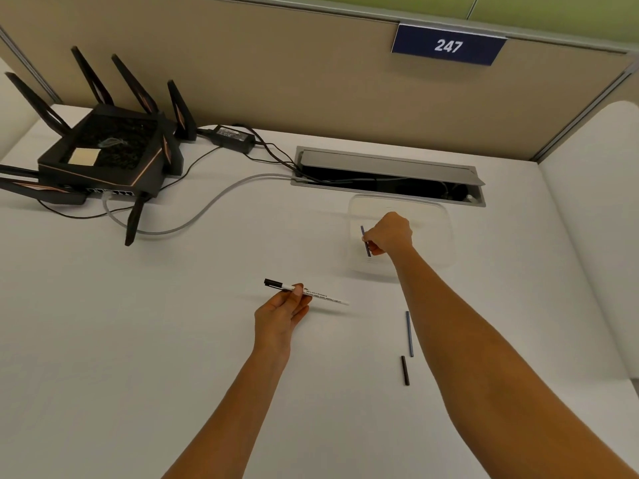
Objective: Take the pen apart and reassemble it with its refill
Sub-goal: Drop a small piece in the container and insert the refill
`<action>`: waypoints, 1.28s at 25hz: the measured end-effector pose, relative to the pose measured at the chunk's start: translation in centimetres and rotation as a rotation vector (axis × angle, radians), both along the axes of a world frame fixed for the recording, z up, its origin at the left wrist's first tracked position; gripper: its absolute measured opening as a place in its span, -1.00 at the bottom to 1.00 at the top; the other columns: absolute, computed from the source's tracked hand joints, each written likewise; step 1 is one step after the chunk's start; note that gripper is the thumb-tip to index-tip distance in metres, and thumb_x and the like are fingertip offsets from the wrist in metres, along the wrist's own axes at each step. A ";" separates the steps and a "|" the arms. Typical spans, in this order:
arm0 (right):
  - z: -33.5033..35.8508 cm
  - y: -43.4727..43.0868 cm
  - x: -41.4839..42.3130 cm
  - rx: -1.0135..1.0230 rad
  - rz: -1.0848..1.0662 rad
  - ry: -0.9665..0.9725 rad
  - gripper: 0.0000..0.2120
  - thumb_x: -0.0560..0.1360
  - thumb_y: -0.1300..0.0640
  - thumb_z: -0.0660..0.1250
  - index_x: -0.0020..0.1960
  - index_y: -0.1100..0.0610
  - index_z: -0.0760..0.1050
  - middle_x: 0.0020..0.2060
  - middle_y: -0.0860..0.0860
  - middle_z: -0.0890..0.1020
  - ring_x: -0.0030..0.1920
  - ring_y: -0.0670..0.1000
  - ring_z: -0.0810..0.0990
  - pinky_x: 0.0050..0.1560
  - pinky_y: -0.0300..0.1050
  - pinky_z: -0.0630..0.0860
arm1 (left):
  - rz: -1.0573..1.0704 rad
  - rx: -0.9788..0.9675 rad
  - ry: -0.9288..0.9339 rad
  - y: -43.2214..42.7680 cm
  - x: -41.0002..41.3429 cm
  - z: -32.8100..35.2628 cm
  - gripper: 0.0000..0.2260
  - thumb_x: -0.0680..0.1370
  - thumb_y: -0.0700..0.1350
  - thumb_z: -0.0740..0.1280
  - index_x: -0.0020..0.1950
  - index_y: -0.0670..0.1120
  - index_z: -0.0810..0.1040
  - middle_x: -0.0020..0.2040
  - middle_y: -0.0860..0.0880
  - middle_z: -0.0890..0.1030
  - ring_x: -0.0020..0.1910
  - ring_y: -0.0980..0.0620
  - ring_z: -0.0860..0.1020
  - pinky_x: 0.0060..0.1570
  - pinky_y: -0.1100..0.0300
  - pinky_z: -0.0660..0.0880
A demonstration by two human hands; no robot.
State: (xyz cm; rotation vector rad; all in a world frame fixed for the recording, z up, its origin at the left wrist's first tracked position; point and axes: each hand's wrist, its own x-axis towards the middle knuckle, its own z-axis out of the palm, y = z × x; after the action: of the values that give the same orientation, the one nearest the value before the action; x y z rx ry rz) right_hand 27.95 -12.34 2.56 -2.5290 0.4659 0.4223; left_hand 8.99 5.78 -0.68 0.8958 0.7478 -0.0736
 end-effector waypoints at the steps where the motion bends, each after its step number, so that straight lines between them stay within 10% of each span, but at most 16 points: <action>1: -0.5 0.1 -0.1 -0.029 0.017 0.003 -0.65 0.43 0.11 0.50 -0.39 0.12 0.38 -0.51 -0.03 0.50 -0.66 -0.10 0.46 -0.59 -0.32 0.24 | -0.001 0.001 0.003 0.0 0.1 0.0 -0.91 0.50 -0.21 0.41 -0.03 -0.16 0.67 -0.10 -0.04 0.71 -0.11 0.03 0.69 -0.11 0.23 0.60; 13: -1.7 0.1 0.1 -0.165 0.099 0.026 -0.64 0.46 0.15 0.44 -0.41 0.14 0.35 -0.50 0.01 0.46 -0.51 -0.04 0.45 -0.51 -0.23 0.27 | -0.036 -0.006 -0.026 0.3 0.6 -0.2 -0.92 0.49 -0.20 0.42 -0.05 -0.14 0.68 -0.13 0.00 0.72 -0.10 0.04 0.70 -0.12 0.25 0.61; 22: 2.6 -3.0 0.1 -0.036 -0.075 -0.130 -0.80 0.46 0.13 0.46 -0.29 0.18 0.55 -0.51 0.00 0.60 -0.63 -0.14 0.54 -0.50 -0.28 0.42 | -0.053 -0.007 -0.032 -0.4 0.5 0.5 -0.86 0.49 -0.20 0.42 0.02 -0.20 0.66 -0.07 -0.05 0.71 -0.08 0.02 0.69 -0.09 0.22 0.61; 27: 6.4 -6.1 -4.1 0.304 -0.262 -0.259 -0.76 0.41 0.09 0.53 -0.35 0.08 0.55 -0.44 -0.01 0.65 -0.50 -0.09 0.65 -0.19 -0.16 0.66 | -0.067 0.000 -0.034 -1.4 0.3 1.2 -0.88 0.50 -0.20 0.41 0.00 -0.19 0.66 -0.13 0.00 0.71 -0.09 0.03 0.69 -0.05 0.20 0.59; 32: 5.6 -8.3 -9.9 0.277 -0.229 -0.049 -0.85 0.37 0.19 0.57 -0.20 0.24 0.64 -0.35 0.10 0.67 -0.43 0.03 0.68 -0.17 -0.08 0.69 | -0.071 -0.001 -0.046 -2.5 -0.4 1.9 -0.90 0.50 -0.20 0.41 -0.01 -0.19 0.65 -0.14 0.01 0.71 -0.09 0.03 0.68 -0.02 0.17 0.59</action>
State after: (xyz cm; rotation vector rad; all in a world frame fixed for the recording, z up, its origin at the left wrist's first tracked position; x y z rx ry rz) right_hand 18.04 -20.67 8.12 -2.1847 0.6249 0.3137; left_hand 8.55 3.32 1.24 0.9201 0.6729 -0.1158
